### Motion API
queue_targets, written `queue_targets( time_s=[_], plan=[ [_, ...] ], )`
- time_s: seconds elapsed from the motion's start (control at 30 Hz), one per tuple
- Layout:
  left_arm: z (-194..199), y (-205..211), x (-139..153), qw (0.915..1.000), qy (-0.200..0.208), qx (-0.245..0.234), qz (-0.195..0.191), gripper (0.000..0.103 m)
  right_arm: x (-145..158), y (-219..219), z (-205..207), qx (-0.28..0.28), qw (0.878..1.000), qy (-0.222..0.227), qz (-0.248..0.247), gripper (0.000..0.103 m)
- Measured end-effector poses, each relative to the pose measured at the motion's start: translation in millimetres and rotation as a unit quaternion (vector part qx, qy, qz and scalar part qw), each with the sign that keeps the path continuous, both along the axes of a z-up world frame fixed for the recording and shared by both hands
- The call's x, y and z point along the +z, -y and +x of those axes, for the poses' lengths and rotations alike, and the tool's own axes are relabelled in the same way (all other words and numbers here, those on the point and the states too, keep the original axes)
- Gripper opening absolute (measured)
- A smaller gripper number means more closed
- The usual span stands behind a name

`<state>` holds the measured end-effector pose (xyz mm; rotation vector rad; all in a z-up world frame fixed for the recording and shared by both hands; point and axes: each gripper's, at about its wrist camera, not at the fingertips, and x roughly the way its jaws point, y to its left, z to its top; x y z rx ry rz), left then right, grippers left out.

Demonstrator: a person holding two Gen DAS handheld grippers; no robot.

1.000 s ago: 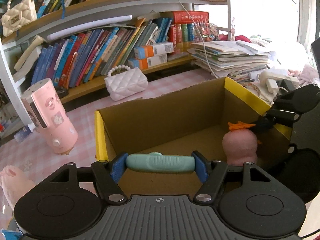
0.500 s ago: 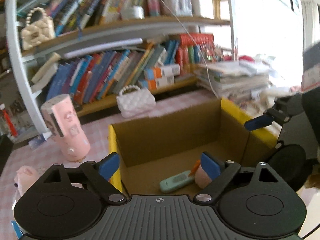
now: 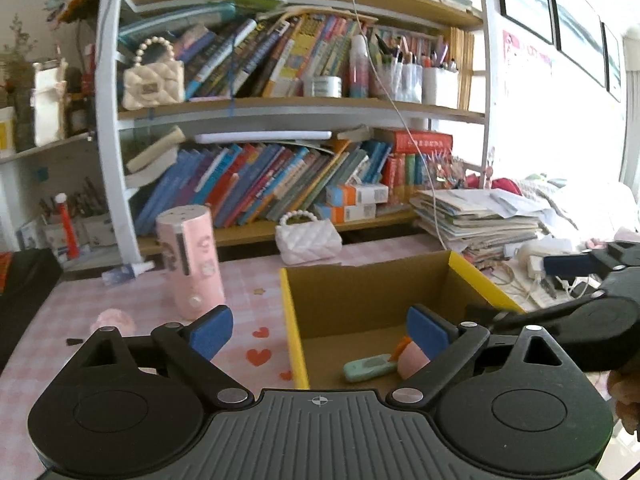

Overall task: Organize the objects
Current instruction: 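Lower both tools into the box and open them to drop the items, then withdraw both tools from the box back toward the tape roll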

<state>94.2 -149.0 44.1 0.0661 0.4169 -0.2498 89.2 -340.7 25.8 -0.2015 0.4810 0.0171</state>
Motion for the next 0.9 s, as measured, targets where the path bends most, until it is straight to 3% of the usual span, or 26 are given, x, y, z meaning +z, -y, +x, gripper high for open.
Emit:
queue_targets(
  time_s=[0.23, 0.47, 0.6, 0.9],
  plan=[
    [-25, -35, -6, 0.9999, -0.006, 0.011, -0.007, 0.096, 0, -4, -40, -0.106, 0.993, 0.031, 0.050, 0.093],
    [-49, -70, -25, 0.9982, -0.045, 0.039, 0.009, 0.096, -24, -25, -71, -0.173, 0.979, -0.029, 0.099, 0.092],
    [-60, -87, -38, 0.9960, -0.074, 0.045, 0.022, 0.096, -41, -48, -82, -0.171, 0.977, -0.076, 0.100, 0.092],
    [-86, -123, -53, 0.9913, -0.114, 0.054, 0.036, 0.096, -58, -103, -108, -0.131, 0.982, -0.108, 0.085, 0.092]
  ],
)
